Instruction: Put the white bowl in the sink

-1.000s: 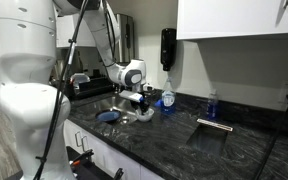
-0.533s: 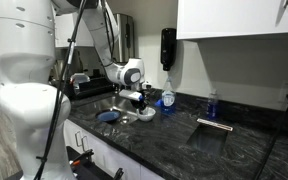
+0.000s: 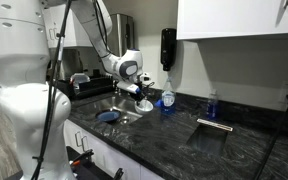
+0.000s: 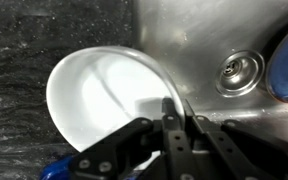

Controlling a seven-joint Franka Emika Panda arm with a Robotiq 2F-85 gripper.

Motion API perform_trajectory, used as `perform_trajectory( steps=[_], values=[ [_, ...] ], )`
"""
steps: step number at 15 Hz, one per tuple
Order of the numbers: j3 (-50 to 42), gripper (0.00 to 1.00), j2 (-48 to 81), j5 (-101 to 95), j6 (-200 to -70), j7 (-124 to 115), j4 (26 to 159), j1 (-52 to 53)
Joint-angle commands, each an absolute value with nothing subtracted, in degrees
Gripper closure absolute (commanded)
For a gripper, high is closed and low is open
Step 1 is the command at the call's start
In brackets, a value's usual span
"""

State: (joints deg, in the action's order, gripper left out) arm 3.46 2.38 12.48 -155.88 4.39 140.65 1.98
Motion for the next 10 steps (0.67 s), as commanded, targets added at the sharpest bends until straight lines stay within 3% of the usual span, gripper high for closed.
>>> perform_trajectory(
  steps=[1, 7, 8, 10],
  values=[
    [5.53, 0.98, -5.32, 19.25, -152.4, 7.74, 143.26, 3.97],
    [7.13, 0.98, -8.58, 22.67, -151.1, 7.37, 143.12, 10.44],
    [6.69, 0.91, -7.02, 20.71, -152.14, 5.75, 142.21, 9.81],
    [7.05, 0.91, -7.29, 20.97, -152.07, 5.64, 142.34, 10.82]
  ],
)
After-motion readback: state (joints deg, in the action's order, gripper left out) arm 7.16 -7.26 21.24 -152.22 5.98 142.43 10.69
